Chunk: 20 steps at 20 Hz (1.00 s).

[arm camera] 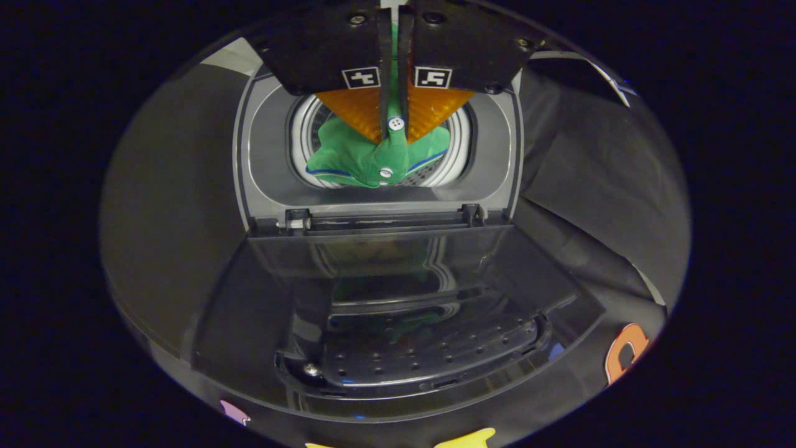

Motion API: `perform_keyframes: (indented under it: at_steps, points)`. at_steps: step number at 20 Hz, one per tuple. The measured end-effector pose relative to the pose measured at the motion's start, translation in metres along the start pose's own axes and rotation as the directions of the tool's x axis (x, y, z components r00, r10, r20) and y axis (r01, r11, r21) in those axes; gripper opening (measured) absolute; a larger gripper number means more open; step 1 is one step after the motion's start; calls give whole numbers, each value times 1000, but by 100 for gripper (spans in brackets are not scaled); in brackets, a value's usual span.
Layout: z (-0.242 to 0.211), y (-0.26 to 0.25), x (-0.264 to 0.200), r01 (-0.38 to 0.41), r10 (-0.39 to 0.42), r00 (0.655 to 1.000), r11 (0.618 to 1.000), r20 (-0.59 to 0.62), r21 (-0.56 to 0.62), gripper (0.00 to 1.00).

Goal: Put the clothes into the washing machine and then close the washing machine lid.

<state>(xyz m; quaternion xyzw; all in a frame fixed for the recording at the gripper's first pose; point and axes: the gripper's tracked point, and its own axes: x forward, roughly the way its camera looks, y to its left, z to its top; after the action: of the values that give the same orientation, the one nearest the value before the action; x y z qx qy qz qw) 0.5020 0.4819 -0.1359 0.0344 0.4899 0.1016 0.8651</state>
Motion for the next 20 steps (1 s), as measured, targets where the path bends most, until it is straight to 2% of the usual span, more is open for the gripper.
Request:
perform_keyframes:
  at_steps: [8,10,15,20]
  points:
    - [-1,3,-6,11,-11,1000,1000,15,-20,11]
    - [-1,3,-9,14,-14,999,999,29,-30,20]
    - [0,-2,-16,43,-40,997,998,68,-37,84]
    - [-6,-4,-18,48,-45,997,998,68,-37,82]
